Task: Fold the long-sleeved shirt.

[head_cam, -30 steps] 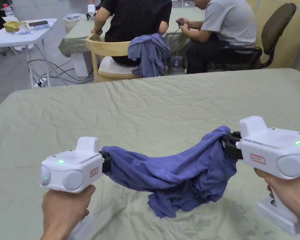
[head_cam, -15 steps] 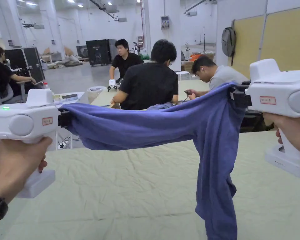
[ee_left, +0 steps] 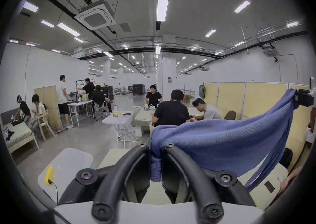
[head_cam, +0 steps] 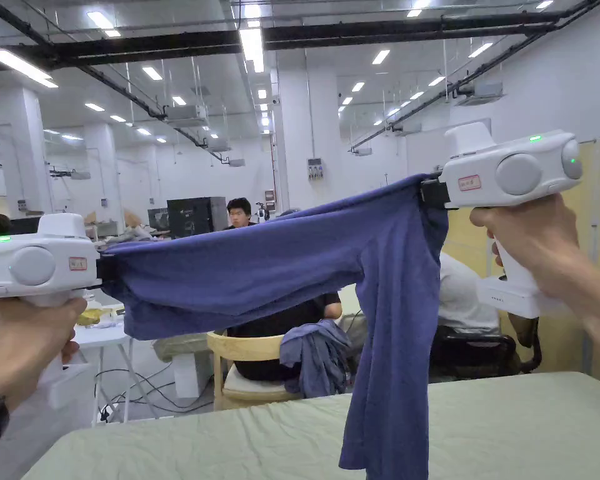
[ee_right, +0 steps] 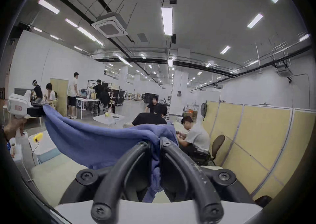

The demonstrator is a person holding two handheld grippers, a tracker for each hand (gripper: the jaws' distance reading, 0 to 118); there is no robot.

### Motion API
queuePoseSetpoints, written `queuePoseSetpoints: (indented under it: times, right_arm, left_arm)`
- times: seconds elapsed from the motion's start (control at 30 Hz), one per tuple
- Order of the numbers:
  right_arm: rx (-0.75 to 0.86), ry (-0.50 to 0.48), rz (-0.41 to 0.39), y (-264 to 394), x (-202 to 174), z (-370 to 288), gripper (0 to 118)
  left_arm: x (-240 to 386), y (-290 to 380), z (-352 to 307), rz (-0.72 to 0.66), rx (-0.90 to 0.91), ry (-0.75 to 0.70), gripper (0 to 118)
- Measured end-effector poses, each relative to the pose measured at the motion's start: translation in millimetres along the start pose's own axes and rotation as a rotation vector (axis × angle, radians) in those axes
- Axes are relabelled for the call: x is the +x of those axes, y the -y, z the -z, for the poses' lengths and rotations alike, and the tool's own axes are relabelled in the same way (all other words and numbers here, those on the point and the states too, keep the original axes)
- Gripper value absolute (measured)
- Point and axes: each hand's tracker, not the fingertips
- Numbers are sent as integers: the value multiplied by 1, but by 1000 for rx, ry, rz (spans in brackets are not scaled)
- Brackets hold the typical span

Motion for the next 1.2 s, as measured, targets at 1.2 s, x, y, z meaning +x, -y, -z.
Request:
queuePoseSetpoints:
  times: [1.2]
  right_arm:
    - [-140,-10,0,85,-11,265,12]
  left_arm:
    - [-4,55,216,26,-100,-53,10]
